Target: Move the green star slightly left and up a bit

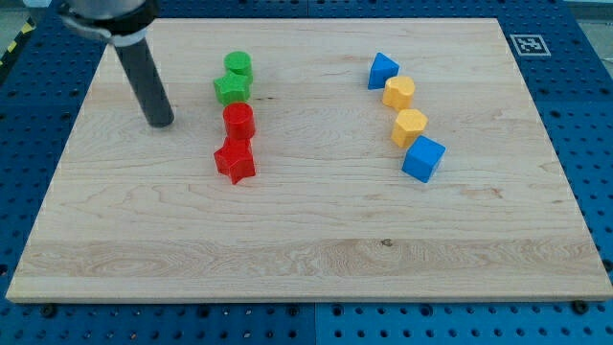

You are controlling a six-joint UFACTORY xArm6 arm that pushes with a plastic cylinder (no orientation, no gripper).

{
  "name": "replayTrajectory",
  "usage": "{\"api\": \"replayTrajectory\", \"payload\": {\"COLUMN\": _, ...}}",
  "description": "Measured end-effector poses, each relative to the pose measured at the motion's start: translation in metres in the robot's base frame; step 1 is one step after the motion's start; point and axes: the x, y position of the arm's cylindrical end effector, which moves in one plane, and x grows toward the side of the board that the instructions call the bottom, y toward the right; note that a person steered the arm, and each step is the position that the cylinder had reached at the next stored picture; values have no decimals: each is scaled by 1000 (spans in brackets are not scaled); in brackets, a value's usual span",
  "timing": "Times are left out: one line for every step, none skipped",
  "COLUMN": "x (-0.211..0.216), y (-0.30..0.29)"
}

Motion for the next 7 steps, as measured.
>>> {"api": "replayTrajectory", "payload": {"x": -1, "y": 0}}
{"api": "replayTrajectory", "payload": {"x": -9, "y": 24}}
{"api": "replayTrajectory", "payload": {"x": -16, "y": 53}}
{"api": "replayTrajectory", "payload": {"x": -16, "y": 54}}
{"api": "replayTrajectory", "payload": {"x": -16, "y": 74}}
{"api": "replayTrajectory", "payload": {"x": -16, "y": 99}}
{"api": "replayTrajectory", "payload": {"x": -16, "y": 109}}
